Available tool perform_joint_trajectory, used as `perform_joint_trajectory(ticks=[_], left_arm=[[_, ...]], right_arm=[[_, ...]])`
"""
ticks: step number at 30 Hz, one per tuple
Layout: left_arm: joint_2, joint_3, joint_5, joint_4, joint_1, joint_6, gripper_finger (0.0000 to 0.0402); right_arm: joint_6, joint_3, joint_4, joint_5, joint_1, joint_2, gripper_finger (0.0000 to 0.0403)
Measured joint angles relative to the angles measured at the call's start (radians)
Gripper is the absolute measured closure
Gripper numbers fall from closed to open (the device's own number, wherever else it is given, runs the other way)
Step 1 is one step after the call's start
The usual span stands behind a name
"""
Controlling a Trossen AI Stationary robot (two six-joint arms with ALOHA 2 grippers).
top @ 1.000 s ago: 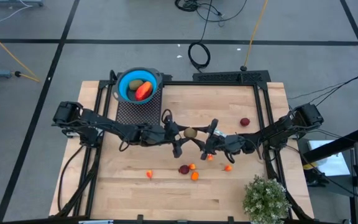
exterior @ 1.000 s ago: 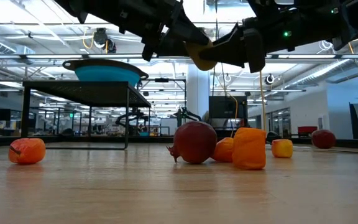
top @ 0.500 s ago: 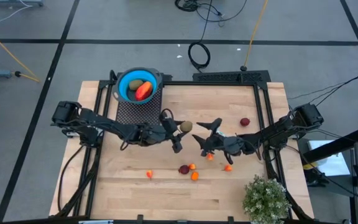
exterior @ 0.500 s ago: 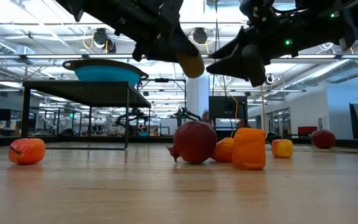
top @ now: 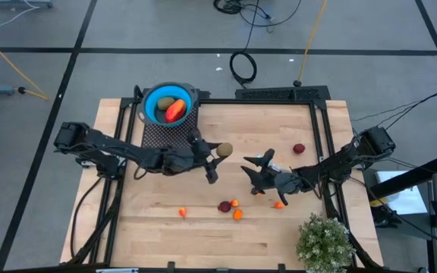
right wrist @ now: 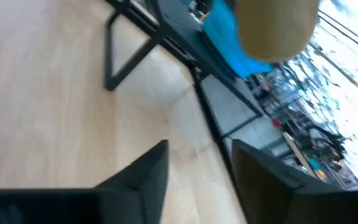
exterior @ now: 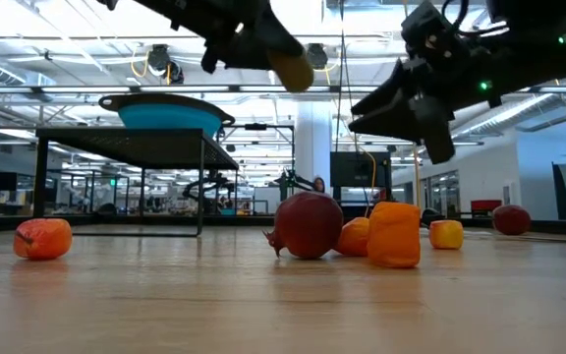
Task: Pick & Place Fruit
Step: Put the brown kiwi into the blue strainer bowl on the shelf
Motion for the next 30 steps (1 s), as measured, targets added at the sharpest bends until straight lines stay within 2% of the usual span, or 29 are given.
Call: perform_joint_trajectory(ticks=[6, 11, 15, 20, 24, 30], left_arm=[[-0.046, 0.001, 0.044, 0.014, 0.002, 0.01, 0.0201], [-0.064, 0.001, 0.077, 0.018, 0.002, 0.01, 0.0208], [-0.076, 0.0, 0.116, 0.017, 0.003, 0.01, 0.0209], [-0.074, 0.0, 0.188, 0.027, 0.009, 0.009, 0.0201], [-0.076, 0.0, 0.34, 0.041, 0.023, 0.005, 0.0205], [-0.075, 0.0, 0.689, 0.081, 0.038, 0.008, 0.0207]], right_arm=[[0.041, -0.026, -0.001, -0.25, -0.022, -0.042, 0.0338], [0.104, -0.039, -0.134, -0.487, -0.075, -0.143, 0.0387], [0.181, -0.039, -0.269, -0.677, -0.131, -0.238, 0.0401], [0.214, -0.039, -0.345, -0.89, -0.188, -0.353, 0.0398], [0.213, -0.039, -0.397, -1.015, -0.223, -0.439, 0.0402], [0.204, -0.039, -0.501, -1.174, -0.262, -0.544, 0.0402]])
